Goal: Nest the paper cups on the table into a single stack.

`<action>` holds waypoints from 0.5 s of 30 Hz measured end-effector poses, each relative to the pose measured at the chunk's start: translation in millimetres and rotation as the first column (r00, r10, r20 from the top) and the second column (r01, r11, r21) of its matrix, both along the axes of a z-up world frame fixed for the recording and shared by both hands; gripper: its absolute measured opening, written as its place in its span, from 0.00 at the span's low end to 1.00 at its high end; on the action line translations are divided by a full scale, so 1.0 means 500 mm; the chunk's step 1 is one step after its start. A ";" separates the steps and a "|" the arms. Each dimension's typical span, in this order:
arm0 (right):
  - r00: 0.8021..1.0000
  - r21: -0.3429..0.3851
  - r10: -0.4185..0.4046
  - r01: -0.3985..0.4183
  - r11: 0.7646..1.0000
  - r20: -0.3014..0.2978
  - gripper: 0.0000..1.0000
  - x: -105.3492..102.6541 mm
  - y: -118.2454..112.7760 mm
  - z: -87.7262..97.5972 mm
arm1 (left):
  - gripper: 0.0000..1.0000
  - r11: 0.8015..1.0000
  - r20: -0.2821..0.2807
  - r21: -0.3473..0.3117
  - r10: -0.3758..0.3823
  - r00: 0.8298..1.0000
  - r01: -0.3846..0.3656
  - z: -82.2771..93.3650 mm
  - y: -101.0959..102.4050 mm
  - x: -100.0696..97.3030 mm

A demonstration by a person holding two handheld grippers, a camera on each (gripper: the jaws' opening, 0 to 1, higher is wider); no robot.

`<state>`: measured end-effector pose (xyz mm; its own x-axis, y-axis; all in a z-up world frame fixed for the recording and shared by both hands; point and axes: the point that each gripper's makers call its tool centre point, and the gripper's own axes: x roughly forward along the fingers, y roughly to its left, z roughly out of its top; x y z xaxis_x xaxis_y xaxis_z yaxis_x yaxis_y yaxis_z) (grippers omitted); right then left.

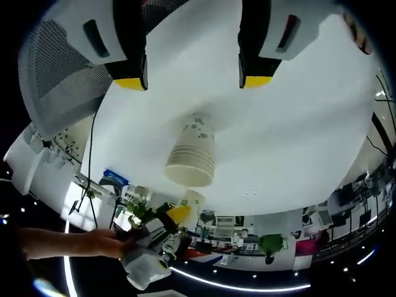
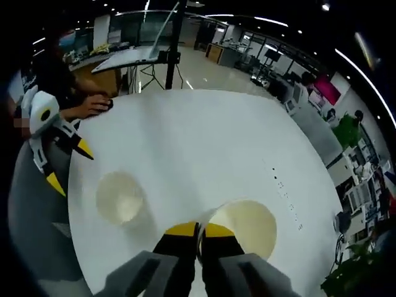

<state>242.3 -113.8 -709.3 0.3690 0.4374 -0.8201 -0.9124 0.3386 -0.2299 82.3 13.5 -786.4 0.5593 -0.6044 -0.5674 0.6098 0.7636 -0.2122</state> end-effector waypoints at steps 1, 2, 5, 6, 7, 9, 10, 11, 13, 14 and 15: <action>1.000 0.003 0.009 -0.009 1.000 0.003 0.00 -0.001 0.005 0.003 | 0.58 1.000 0.001 0.000 0.000 1.000 0.000 0.000 0.000 0.000; 1.000 0.005 0.015 -0.015 1.000 0.004 0.00 -0.004 0.009 0.007 | 0.58 1.000 0.001 -0.001 0.000 1.000 0.000 0.000 0.000 0.000; 0.999 0.008 0.044 -0.045 0.999 0.012 0.00 -0.025 0.027 0.025 | 0.58 1.000 0.003 -0.004 0.001 1.000 -0.001 0.000 -0.001 0.001; 0.999 0.017 0.049 -0.049 0.999 0.008 0.00 -0.029 0.033 0.030 | 0.58 1.000 0.003 -0.004 0.000 1.000 0.000 0.000 -0.001 0.001; 0.998 0.023 0.062 -0.062 0.998 0.006 0.00 -0.035 0.040 0.037 | 0.58 1.000 0.003 -0.004 -0.001 1.000 0.001 0.000 -0.001 0.000; 0.995 0.009 0.098 -0.098 0.995 0.012 0.00 -0.041 0.046 0.040 | 0.58 1.000 0.003 -0.002 -0.003 1.000 0.003 0.000 -0.001 0.000; 0.994 0.006 0.111 -0.111 0.994 0.012 0.00 -0.045 0.050 0.043 | 0.58 1.000 0.004 -0.002 -0.003 1.000 0.003 0.001 -0.002 -0.001; 0.992 0.004 0.122 -0.122 0.993 0.015 0.00 -0.049 0.054 0.048 | 0.58 1.000 0.004 -0.002 -0.003 1.000 0.003 0.002 -0.003 -0.001; 0.990 0.000 0.136 -0.136 0.991 0.018 0.00 -0.058 0.059 0.055 | 0.58 1.000 0.004 -0.003 -0.002 1.000 0.002 0.003 -0.003 -0.001; 0.986 -0.009 0.164 -0.164 0.986 0.019 0.00 -0.067 0.065 0.057 | 0.57 1.000 0.006 0.000 -0.003 1.000 0.003 0.001 -0.002 -0.001; 0.984 -0.019 0.177 -0.177 0.984 0.017 0.00 -0.069 0.065 0.053 | 0.58 1.000 0.005 -0.002 -0.002 1.000 0.002 0.001 -0.002 0.000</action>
